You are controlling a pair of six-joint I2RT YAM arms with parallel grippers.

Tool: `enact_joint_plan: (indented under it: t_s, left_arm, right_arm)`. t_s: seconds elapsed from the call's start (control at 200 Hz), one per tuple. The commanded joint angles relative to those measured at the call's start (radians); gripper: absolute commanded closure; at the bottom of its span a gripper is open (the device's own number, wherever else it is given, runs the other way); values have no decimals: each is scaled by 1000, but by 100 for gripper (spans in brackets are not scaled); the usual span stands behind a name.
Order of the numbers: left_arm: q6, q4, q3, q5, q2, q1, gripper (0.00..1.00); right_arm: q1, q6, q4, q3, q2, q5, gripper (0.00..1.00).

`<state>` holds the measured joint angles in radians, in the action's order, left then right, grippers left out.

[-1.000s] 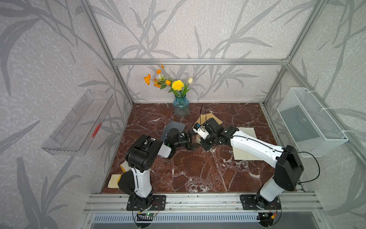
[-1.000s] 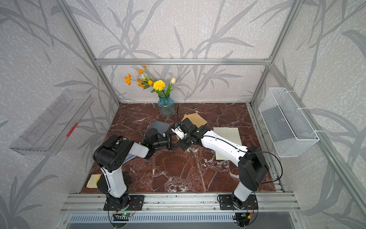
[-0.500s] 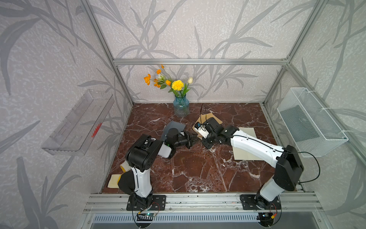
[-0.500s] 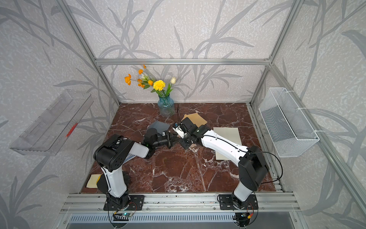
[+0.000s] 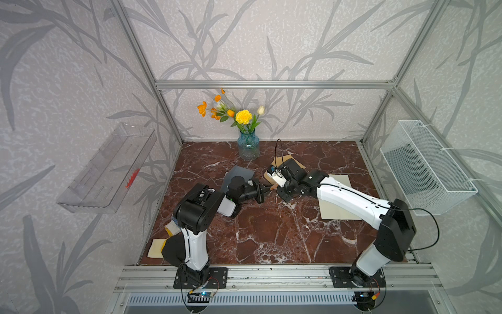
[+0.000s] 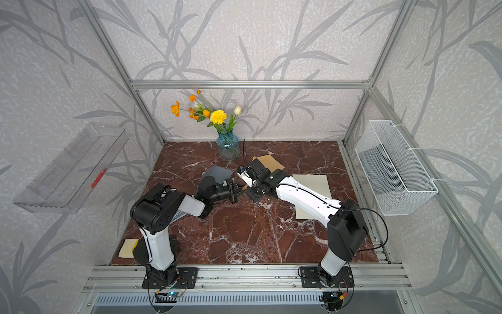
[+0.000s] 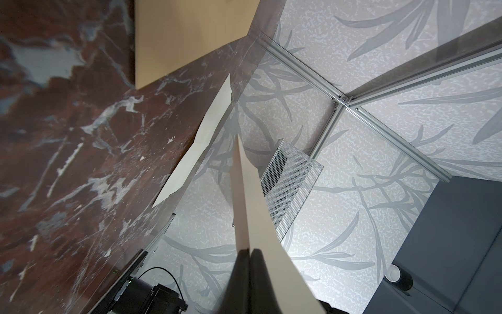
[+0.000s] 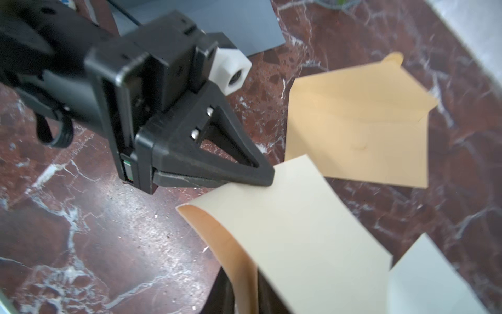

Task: Fold the letter paper in half and place it into the envelope
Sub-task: Fold the letter paper.

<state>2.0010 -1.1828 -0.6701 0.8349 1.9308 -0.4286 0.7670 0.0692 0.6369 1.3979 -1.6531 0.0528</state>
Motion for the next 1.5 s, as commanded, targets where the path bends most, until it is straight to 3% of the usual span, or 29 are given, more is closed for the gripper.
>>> enact_joint_plan:
  t_s: [0.0, 0.17, 0.29, 0.51, 0.705, 0.915, 1.185, 1.495]
  left_arm:
    - [98, -26, -5, 67, 19, -6, 100]
    - [94, -36, -8, 64, 27, -5, 100]
    - [75, -34, -9, 60, 30, -1, 100]
    - [-92, 123, -52, 85, -16, -1, 100]
    - [-446, 510, -146, 119, -112, 2, 100]
    - [-624, 615, -162, 93, -165, 10, 100]
    - [-564, 377, -91, 11, -143, 25, 100]
    - [-409, 68, -60, -145, -82, 36, 100]
  right_arm:
    - [-24, -18, 32, 53, 35, 13, 56]
    - [-34, -65, 17, 0, 126, 21, 20]
    - [-34, -126, 83, 24, 139, 36, 0]
    - [-41, -251, 222, 110, 89, 25, 1]
    - [-106, -374, 293, 177, 18, -55, 1]
    - [-220, -483, 284, 183, -48, -284, 1]
    - [-313, -630, 195, 146, -99, -505, 1]
    - [-335, -793, 114, 63, -69, -616, 1]
